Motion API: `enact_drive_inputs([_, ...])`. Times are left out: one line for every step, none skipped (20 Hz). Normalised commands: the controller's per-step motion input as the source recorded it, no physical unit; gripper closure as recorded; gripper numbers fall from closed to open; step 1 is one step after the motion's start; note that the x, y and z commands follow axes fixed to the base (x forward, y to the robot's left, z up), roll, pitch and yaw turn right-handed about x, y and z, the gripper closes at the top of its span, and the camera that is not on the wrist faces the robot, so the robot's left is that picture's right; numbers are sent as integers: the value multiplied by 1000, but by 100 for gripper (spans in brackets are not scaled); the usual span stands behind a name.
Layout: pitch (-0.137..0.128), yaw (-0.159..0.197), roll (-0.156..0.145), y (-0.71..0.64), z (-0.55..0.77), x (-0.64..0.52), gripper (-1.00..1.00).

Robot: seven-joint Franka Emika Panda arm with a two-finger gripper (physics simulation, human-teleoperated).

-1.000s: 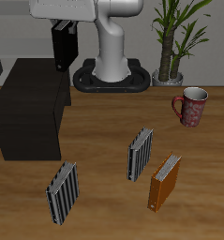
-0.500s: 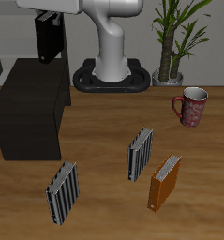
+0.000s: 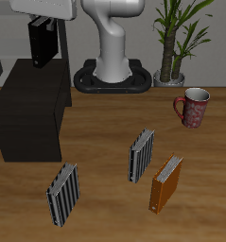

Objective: Place the black book upright on top of the shelf

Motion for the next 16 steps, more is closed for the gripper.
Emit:
enact_drive_inputs([-4,-52,-25,-124,-40,16,100])
enact_drive_inputs([8,-35,1,-144,-43,-4,100])
enact_drive_inputs([-20,-7,-34,-218,4,12,100])
enact_drive_inputs([11,-64,-19,-155,-25,11,100])
enact_drive_inputs([-20,4,-18,-92,40,-43,100])
enact_drive_inputs([-16,-51,-5,-117,62,-70,100])
enact_drive_inputs([-6,-38,-24,-97,-11,-24,100])
enact_drive_inputs([-10,48,-34,14,-14,-23,100])
enact_drive_inputs([8,-7,24,32,-30,-14,100])
enact_drive_inputs([-9,1,-4,-62,25,-48,100])
enact_drive_inputs([-27,-32,-60,-215,42,-90,100])
enact_drive_inputs([-10,-87,11,-112,9,-35,100])
enact_drive_inputs([-1,15,-57,-159,-32,-29,100])
enact_drive_inputs([9,-40,-28,-164,-68,-17,100])
enact_drive_inputs([-3,6,-57,-177,-54,-40,100])
enact_drive_inputs([-1,-10,-6,-123,-76,-56,100])
